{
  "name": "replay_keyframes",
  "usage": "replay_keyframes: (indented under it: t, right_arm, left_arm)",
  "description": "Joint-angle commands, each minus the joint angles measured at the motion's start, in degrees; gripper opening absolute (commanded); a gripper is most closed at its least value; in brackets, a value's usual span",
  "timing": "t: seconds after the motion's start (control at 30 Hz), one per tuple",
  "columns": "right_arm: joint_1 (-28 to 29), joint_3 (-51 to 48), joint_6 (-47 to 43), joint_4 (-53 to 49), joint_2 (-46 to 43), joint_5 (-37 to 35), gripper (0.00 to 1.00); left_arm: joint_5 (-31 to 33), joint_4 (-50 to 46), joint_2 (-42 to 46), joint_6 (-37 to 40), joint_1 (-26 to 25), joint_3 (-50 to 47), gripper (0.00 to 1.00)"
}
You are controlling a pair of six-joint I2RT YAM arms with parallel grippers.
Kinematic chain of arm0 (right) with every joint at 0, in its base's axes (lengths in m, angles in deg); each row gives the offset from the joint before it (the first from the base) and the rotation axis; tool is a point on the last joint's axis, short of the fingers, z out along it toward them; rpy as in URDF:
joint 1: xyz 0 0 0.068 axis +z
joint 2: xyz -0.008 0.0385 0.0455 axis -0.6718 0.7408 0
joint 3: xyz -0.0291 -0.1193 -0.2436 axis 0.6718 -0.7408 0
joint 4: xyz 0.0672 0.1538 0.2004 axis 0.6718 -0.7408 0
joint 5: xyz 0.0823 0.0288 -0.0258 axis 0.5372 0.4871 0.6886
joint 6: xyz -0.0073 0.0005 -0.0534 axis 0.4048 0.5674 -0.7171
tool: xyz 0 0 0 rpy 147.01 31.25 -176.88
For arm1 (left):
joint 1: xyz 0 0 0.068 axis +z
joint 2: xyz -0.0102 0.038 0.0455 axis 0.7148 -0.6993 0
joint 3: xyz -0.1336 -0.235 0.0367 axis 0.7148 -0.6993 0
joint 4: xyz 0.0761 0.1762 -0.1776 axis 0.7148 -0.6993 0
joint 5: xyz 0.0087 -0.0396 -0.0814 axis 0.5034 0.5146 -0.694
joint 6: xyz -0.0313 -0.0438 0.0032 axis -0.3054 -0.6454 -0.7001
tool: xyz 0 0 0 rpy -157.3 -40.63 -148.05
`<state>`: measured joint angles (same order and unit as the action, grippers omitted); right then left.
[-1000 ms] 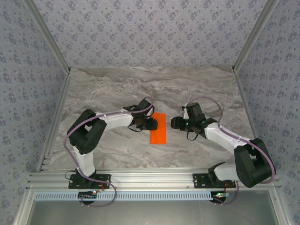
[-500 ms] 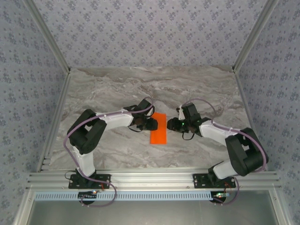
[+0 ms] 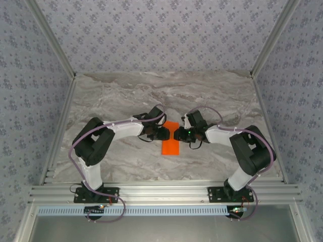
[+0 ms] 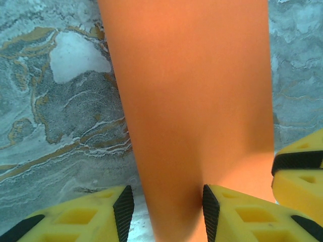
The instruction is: Fold a paper plane with a square sheet of paper (fold left side to right side)
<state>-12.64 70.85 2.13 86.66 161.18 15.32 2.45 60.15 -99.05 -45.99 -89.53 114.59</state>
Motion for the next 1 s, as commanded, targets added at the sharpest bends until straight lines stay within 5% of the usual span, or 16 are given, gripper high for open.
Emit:
replay_keyframes:
  t: [0.0, 0.7, 0.97]
  right_arm:
    - [0.3, 1.5, 0.3, -1.5, 1.2, -1.2, 0.22]
    - [0.9, 4.1, -2.8, -10.8, 7.6, -5.5, 0.2]
    - [1.6, 5.1, -3.8, -13.0, 7.8, -6.8, 0.19]
  left_arm:
    - [1.9, -2.8, -1.7, 0.9, -0.3, 0.9, 0.44]
    - [1.9, -1.1, 9.6, 0.2, -0.2, -0.9, 0.5]
    - [-9.3, 8.4, 4.9, -2.7, -0.2, -1.6, 0.28]
